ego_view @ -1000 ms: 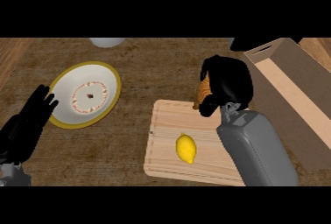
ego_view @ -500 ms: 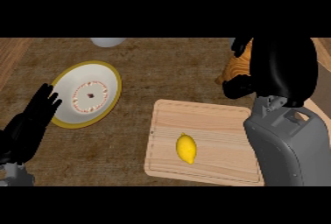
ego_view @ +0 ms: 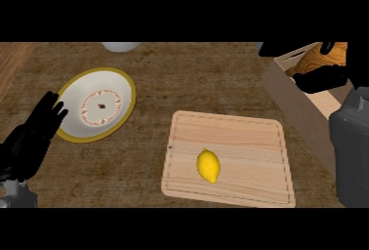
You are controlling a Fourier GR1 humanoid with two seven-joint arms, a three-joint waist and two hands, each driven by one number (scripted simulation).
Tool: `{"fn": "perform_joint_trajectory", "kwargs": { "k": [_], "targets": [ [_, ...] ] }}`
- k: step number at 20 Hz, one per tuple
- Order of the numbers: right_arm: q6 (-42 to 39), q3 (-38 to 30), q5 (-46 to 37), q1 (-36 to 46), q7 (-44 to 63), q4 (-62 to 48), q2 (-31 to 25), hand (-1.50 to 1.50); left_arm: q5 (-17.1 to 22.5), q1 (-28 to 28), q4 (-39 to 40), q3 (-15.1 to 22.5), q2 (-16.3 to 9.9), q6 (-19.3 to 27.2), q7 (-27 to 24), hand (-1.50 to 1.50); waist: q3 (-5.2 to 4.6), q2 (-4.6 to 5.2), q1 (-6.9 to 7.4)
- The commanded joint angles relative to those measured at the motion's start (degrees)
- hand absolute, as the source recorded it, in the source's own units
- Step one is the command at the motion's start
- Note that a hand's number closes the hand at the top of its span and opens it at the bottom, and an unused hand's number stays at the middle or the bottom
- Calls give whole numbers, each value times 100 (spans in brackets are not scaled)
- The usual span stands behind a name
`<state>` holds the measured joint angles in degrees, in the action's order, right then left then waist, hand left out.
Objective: Pick the croissant from the cutting board and place it in the cardboard box
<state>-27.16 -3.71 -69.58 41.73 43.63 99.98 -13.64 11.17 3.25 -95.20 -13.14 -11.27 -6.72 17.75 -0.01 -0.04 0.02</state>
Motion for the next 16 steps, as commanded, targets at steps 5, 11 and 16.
{"fn": "perform_joint_trajectory", "kwargs": {
  "k": [5,11,16],
  "targets": [
    [898,-727,361,-226,-1203,-1038,-758,150,-11,-61,-224,94,60,31,227,0,3,9,33],
    [1606,-804,417,-241,-1596,-1951,-711,150,-165,-558,-293,193,293,-66,-310,0,1,9,61],
    [2186,-811,507,-387,-1843,-2842,-417,150,25,-45,-141,-5,42,-38,111,0,2,16,57]
  ]
}}
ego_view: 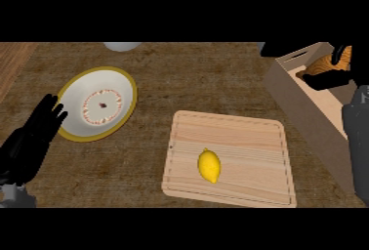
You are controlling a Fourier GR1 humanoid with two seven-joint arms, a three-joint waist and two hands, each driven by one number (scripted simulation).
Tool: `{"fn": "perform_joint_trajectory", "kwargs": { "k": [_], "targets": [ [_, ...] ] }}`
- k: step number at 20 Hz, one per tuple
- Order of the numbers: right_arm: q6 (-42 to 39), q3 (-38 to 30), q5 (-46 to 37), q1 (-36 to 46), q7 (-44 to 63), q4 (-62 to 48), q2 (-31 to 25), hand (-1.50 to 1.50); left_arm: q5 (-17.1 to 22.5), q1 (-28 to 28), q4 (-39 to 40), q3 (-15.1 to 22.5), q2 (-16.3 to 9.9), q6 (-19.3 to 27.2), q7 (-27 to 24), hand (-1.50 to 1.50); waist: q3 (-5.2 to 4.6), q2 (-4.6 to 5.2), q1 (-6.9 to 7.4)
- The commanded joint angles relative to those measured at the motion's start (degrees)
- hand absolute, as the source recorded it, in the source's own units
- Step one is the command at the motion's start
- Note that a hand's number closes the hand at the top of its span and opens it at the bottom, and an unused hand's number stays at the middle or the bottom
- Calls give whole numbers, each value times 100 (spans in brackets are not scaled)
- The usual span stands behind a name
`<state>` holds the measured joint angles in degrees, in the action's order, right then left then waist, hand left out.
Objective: Pick the croissant from the cutting board and place it in the cardboard box
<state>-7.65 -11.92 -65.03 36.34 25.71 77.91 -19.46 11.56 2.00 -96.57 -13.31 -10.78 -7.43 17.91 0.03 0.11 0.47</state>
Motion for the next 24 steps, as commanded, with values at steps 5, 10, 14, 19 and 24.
{"fn": "perform_joint_trajectory", "kwargs": {
  "k": [5,10,14,19,24],
  "targets": [
    [136,-598,458,-399,139,-1132,195,-150,8,27,-108,-17,-47,1,87,0,2,-2,9],
    [527,-426,732,-719,-765,-1368,241,-150,75,-101,-2,-22,-29,-174,-39,0,-1,-6,-13],
    [1066,-918,1259,-543,-1409,-1389,65,-150,53,63,374,-142,-148,-220,-176,0,1,5,-16],
    [1638,-1760,2266,-387,-1347,-653,435,-150,-45,-213,-59,-21,7,-78,-106,0,5,-35,-53],
    [1644,-2423,3206,-372,-1568,-585,222,-150,-168,20,399,-60,-32,-97,-386,0,0,-4,-80]
  ]
}}
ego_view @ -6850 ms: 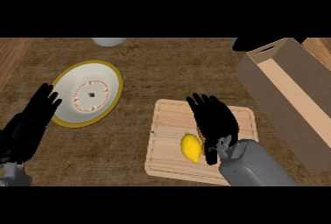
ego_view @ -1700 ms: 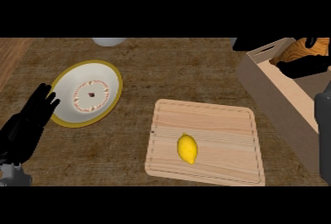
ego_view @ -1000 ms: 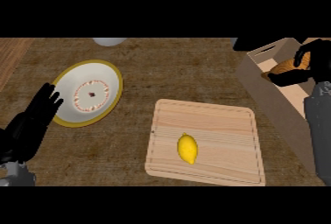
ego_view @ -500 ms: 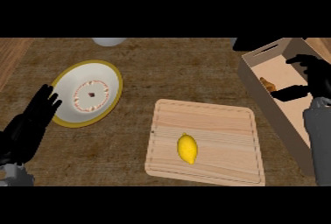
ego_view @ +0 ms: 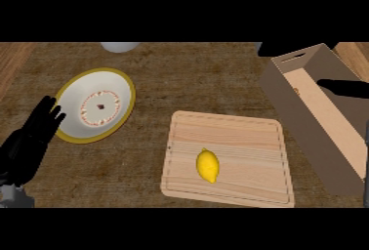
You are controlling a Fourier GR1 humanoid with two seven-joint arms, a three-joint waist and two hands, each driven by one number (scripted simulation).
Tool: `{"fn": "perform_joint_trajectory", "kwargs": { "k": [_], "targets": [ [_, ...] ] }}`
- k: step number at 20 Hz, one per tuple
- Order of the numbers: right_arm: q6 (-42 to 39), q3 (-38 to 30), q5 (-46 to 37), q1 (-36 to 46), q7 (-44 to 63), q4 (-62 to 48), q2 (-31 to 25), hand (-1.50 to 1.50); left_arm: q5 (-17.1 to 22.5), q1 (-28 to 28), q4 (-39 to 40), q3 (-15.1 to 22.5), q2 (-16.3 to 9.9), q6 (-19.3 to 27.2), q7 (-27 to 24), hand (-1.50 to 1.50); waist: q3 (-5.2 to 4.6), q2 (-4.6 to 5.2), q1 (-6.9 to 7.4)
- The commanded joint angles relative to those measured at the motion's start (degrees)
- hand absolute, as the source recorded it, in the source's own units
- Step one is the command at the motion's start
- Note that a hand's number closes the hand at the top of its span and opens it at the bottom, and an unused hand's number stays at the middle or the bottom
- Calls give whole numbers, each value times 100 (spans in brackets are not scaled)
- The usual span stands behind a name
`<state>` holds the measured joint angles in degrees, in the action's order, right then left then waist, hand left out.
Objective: Pick the croissant from the cutting board and place it in the cardboard box
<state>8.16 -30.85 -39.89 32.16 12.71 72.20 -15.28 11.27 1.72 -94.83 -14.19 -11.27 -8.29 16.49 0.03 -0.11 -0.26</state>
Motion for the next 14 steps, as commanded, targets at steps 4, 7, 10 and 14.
{"fn": "perform_joint_trajectory", "kwargs": {
  "k": [4,7,10,14],
  "targets": [
    [-375,-806,1232,-763,-184,667,-445,-150,-16,-89,-341,68,64,89,211,0,-1,-5,3],
    [-493,-1116,1778,-1009,-351,696,-539,-150,-76,221,-5,71,19,104,161,0,-2,4,-7],
    [-1126,-1429,2350,-1570,-528,965,-832,-150,20,298,151,-36,-11,78,139,0,-3,1,-42],
    [-1549,-1676,2871,-1990,-726,960,-1138,-150,24,1,-27,-45,10,-10,79,0,-3,5,0]
  ]
}}
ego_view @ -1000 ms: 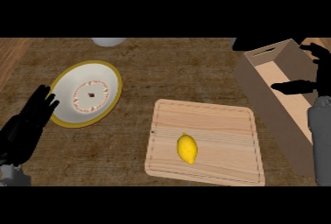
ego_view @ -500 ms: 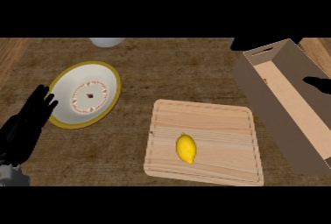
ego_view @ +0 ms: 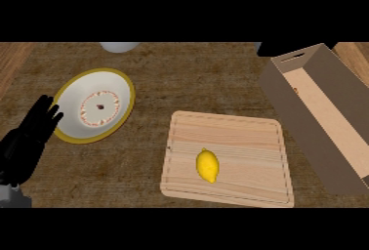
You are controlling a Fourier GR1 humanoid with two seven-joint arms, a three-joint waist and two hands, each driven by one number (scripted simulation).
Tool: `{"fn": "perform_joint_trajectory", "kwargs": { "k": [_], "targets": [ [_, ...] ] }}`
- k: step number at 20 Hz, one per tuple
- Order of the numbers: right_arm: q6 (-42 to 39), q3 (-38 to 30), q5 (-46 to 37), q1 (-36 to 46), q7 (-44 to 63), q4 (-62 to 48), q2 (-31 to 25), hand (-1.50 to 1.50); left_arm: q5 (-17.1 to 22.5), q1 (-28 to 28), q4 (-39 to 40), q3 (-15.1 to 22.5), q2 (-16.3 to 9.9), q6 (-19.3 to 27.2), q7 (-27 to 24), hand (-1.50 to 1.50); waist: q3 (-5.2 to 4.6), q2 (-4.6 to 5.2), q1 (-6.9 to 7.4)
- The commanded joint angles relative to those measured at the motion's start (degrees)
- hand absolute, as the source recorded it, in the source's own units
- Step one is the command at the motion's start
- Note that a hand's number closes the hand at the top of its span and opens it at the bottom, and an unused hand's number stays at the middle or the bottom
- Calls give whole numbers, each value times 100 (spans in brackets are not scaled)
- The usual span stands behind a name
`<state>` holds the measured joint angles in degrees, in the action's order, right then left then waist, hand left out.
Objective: Pick the croissant from the cutting board and place it in the cardboard box
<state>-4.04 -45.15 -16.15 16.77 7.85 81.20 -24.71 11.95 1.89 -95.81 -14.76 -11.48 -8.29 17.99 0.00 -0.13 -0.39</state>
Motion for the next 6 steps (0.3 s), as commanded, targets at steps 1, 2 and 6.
{"fn": "perform_joint_trajectory", "kwargs": {
  "k": [1,2,6],
  "targets": [
    [-487,-236,570,-447,-114,174,-328,-150,318,-286,-433,-195,-160,-222,237,0,1,0,35],
    [-372,-184,624,-616,-269,257,-98,-150,-70,-454,-252,110,200,-106,-252,0,0,4,30],
    [-231,-144,683,-569,-723,-519,-538,-150,-66,168,233,49,61,-19,-140,0,1,12,38]
  ]
}}
